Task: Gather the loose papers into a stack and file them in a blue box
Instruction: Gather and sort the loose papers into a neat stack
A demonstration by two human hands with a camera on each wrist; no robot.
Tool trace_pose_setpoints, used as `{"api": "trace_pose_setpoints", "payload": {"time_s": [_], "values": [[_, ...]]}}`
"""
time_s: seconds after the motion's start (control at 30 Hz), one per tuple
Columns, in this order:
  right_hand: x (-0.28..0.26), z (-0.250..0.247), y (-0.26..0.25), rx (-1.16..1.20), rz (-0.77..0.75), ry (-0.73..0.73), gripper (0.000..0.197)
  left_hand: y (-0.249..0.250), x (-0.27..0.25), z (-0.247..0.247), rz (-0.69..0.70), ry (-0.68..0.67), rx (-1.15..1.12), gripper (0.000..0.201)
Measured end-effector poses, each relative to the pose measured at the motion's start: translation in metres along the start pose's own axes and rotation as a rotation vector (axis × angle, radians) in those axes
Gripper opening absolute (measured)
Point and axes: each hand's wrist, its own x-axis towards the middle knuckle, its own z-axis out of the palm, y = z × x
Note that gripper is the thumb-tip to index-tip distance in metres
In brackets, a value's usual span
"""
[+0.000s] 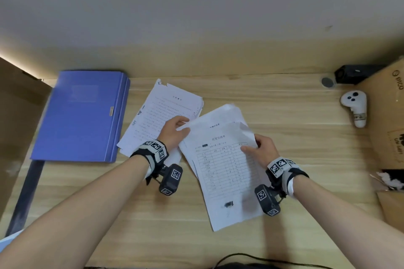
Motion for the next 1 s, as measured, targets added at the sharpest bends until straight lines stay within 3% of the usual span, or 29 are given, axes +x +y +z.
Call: {"api": "trace_pose_setpoints", "payload": {"time_s": [0.07, 0.17, 0.43, 0.67, 0.73, 0.8, 0.9, 0.93, 1.0], "values": [[0.004, 0.003, -0.004, 0.035, -0.001, 0.038, 0.023, -0.017, 0.007, -0.015, -0.064, 0.056, 0.231, 0.035], [0.01, 0.003, -0.008, 0.077, 0.007, 0.063, 0.024, -0.038, 0.001, -0.027, -0.155, -0.071, 0.635, 0.045], [0.013, -0.019, -0.032, 0.197, 0.008, 0.144, 0.026, -0.041, -0.027, 0.0, -0.1, -0.186, 0.682, 0.058], [0.002, -0.04, -0.076, 0.255, -0.049, 0.201, 0.02, -0.013, -0.051, 0.033, -0.078, -0.371, 0.676, 0.041], [-0.001, -0.042, -0.086, 0.265, -0.058, 0.2, 0.015, -0.004, -0.056, 0.044, -0.104, -0.421, 0.503, 0.042], [-0.005, -0.041, -0.094, 0.291, -0.067, 0.201, 0.015, 0.007, -0.058, 0.046, -0.193, -0.418, -0.005, 0.038], [-0.011, -0.035, -0.099, 0.336, -0.069, 0.213, 0.02, 0.021, -0.053, 0.034, -0.46, -0.321, -0.683, 0.067], [-0.012, -0.032, -0.097, 0.335, -0.068, 0.221, 0.021, 0.028, -0.054, 0.025, -0.519, -0.346, -0.831, 0.069], [-0.013, -0.023, -0.093, 0.306, -0.051, 0.226, 0.024, 0.042, -0.056, 0.008, -0.481, -0.404, -0.912, 0.059]]}}
